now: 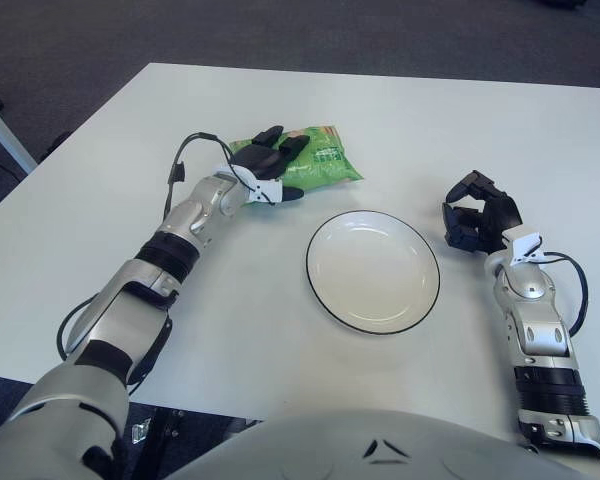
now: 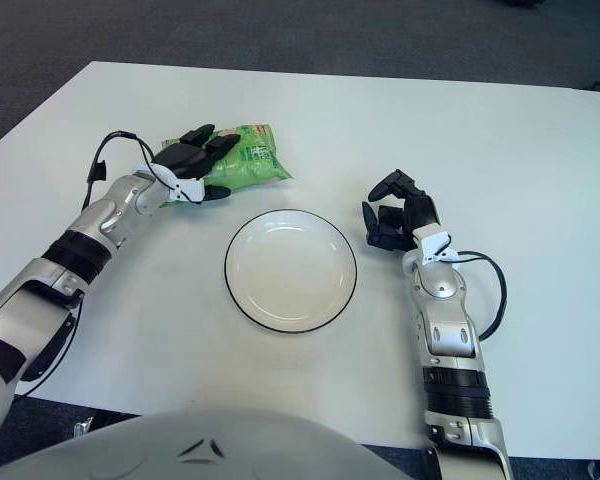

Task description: Put the snack into the plate.

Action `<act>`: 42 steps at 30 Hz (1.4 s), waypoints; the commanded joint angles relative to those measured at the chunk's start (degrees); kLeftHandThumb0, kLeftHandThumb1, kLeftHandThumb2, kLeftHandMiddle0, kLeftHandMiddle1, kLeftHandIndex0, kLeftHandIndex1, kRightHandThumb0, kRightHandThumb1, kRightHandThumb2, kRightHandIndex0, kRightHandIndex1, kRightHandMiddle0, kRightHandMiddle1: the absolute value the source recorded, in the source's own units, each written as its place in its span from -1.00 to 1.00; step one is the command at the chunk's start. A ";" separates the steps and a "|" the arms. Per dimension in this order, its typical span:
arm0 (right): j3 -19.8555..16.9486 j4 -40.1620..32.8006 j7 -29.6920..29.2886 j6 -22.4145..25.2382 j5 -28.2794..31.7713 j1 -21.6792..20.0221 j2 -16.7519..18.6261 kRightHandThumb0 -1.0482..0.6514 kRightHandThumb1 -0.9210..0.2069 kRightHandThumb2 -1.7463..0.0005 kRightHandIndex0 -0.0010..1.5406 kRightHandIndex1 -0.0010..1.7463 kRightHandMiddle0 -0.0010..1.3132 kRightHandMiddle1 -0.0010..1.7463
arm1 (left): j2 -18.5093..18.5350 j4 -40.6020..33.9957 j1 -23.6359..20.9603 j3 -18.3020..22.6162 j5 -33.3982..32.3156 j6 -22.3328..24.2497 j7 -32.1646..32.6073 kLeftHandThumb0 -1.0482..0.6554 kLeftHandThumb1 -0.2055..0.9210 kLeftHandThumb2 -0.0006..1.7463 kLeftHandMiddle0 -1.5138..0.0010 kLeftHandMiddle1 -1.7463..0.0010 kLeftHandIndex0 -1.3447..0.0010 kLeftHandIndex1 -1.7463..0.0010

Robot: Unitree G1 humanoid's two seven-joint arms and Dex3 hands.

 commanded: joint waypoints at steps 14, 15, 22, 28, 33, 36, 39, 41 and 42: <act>1.86 2.37 0.01 5.27 -1.97 3.83 0.89 -0.28 -0.20 -0.29 0.57 1.00 -0.25 1.00 | -2.13 9.07 2.84 -3.02 2.53 -3.51 14.19 0.21 -0.17 0.43 0.03 -0.56 0.20 -0.99; 1.82 2.37 0.04 5.39 -1.93 3.79 0.93 -0.28 -0.20 -0.28 0.57 1.00 -0.25 1.00 | -2.13 9.49 2.74 -2.97 2.56 -4.20 15.39 0.22 -0.30 0.52 -0.06 -0.54 0.13 -0.99; 1.84 2.39 -0.25 5.58 -1.91 3.56 1.25 -0.27 -0.22 -0.27 0.57 1.00 -0.26 1.00 | -1.72 13.98 0.99 -3.90 4.05 -8.87 23.01 0.23 -0.57 0.72 -0.23 -0.55 0.01 -1.00; 1.90 2.36 -0.20 5.07 -1.87 3.69 1.26 -0.27 -0.22 -0.27 0.56 1.00 -0.26 1.00 | -1.55 18.24 -0.98 -4.73 4.52 -12.86 28.33 0.23 -0.61 0.78 -0.23 -0.64 0.03 -1.00; 1.83 2.60 -0.03 5.14 -1.66 3.61 1.25 -0.27 -0.23 -0.26 0.56 1.00 -0.26 1.00 | -0.36 18.94 -2.57 -4.28 3.52 -15.62 28.99 0.23 -0.60 0.81 -0.19 -0.74 0.06 -1.00; 1.75 2.70 0.01 5.05 -1.50 3.59 1.29 -0.27 -0.23 -0.26 0.55 1.00 -0.27 1.00 | 0.32 19.10 -3.19 -3.14 1.59 -17.81 27.20 0.23 -0.58 0.82 -0.15 -0.80 0.08 -1.00; 1.67 2.80 0.01 4.83 -1.33 3.59 1.35 -0.27 -0.23 -0.26 0.55 1.00 -0.27 1.00 | 1.12 18.93 -3.85 -1.60 -0.91 -19.97 24.30 0.23 -0.54 0.80 -0.12 -0.83 0.11 -1.00; 1.64 3.00 0.05 4.71 -1.23 3.52 1.38 -0.27 -0.23 -0.26 0.55 1.00 -0.27 1.00 | 1.39 18.91 -4.26 -1.06 -1.54 -20.49 23.85 0.23 -0.53 0.79 -0.11 -0.84 0.12 -1.00; 1.61 3.12 0.09 4.68 -1.14 3.46 1.40 -0.27 -0.23 -0.26 0.55 1.00 -0.27 1.00 | 1.51 18.87 -4.59 -0.69 -1.67 -20.61 24.24 0.23 -0.53 0.79 -0.11 -0.84 0.12 -1.00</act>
